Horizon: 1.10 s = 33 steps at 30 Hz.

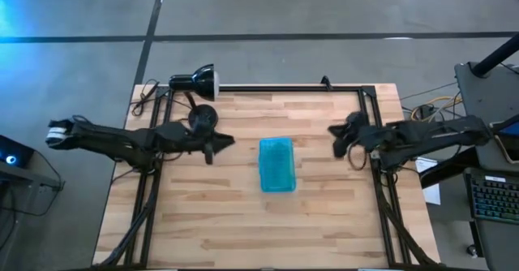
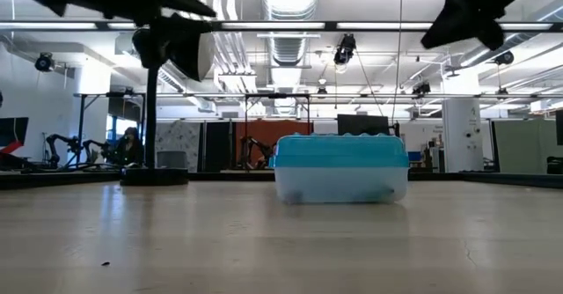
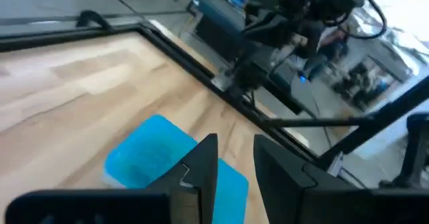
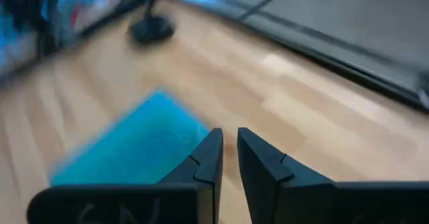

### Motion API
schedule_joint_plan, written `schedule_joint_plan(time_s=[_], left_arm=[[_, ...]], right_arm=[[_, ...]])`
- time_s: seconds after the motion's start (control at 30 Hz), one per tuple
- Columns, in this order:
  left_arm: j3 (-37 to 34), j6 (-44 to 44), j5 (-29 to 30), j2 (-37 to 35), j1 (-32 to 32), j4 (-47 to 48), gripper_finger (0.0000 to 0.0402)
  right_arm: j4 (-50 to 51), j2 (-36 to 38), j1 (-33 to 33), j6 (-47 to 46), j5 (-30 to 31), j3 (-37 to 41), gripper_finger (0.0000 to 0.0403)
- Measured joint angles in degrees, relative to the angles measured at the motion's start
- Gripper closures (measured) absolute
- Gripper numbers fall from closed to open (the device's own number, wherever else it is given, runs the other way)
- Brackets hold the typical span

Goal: Pick & place school supplies into a supply box
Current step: Return to Home Position

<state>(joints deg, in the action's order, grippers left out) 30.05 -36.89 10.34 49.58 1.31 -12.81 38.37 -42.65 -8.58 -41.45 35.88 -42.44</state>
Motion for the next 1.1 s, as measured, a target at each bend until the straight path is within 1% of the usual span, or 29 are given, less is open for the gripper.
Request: schedule_joint_plan(time_s=[0.03,0.07,0.1,0.13,0.17,0.2,0.27,0.3,0.33,0.43,0.6,0.7,0.8,0.9,1.0,1.03,1.1], left_arm=[[-0.87,-0.55,0.49,-2.26,-0.3,0.65,0.0321],[-1.26,-3.13,0.49,-4.23,-0.47,0.03,0.0321],[-1.67,-6.33,0.47,-6.36,-0.47,-1.27,0.0321],[-2.47,-7.81,0.46,-8.64,-0.46,-1.09,0.0321],[-3.24,-7.5,-0.26,-10.31,-0.21,-0.28,0.0321],[-3.74,-5.54,-2.14,-11.62,0.05,-0.4,0.0321],[-4.96,0.61,-7.81,-14.53,0.38,-1.29,0.0321],[-5.81,2.22,-10.57,-15.82,0.41,-0.8,0.0321],[-6.57,2.81,-12.2,-16.67,0.41,-0.67,0.0321],[-9.32,4.26,-14.4,-19.56,0.14,-0.77,0.0321],[-14.75,6.06,-17.43,-24.44,0.23,-2.75,0.0321],[-17.51,7.31,-20.8,-27.77,0.18,-5.63,0.0321],[-19.78,7.26,-21.19,-31.02,0.16,-6.07,0.0321],[-21.88,7.7,-21.23,-33.92,0.14,-6.2,0.0321],[-24.0,5.4,-21.3,-36.43,0.16,-5.56,0.0321],[-24.72,4.43,-21.28,-36.8,0.16,-5.37,0.0321],[-25.99,3.01,-21.28,-37.29,0.16,-5.57,0.0321]], right_arm=[[2.4,1.49,0.12,-4.8,0.66,-1.12,0.0363],[5.22,2.84,0.08,-9.39,0.45,-1.74,0.0363],[6.88,4.02,0.03,-12.46,0.18,-1.91,0.0362],[6.8,5.1,-0.02,-13.53,-0.06,-2.11,0.0362],[5.65,6.39,-0.06,-12.81,-0.17,-2.27,0.0362],[4.98,7.41,-0.04,-9.49,-0.67,-2.3,0.0362],[2.08,8.3,-0.1,0.38,-2.57,-1.64,0.0362],[0.56,8.76,-0.12,2.8,-3.55,-1.12,0.0363],[-0.14,9.36,-0.05,3.97,-4.41,-0.29,0.0363],[-3.47,11.65,0.12,5.3,-7.11,3.61,0.0364],[-18.8,18.88,0.09,8.73,-17.22,14.01,0.0364],[-26.44,24.25,0.14,10.13,-19.29,19.44,0.0364],[-27.51,30.03,0.12,10.83,-19.47,22.88,0.0364],[-26.27,35.99,0.13,11.7,-19.02,25.17,0.0364],[-25.83,41.28,0.14,11.98,-18.88,26.52,0.0364],[-25.73,42.55,0.14,11.9,-18.84,27.1,0.0364],[-25.49,42.64,0.12,11.91,-18.8,27.69,0.0364]])
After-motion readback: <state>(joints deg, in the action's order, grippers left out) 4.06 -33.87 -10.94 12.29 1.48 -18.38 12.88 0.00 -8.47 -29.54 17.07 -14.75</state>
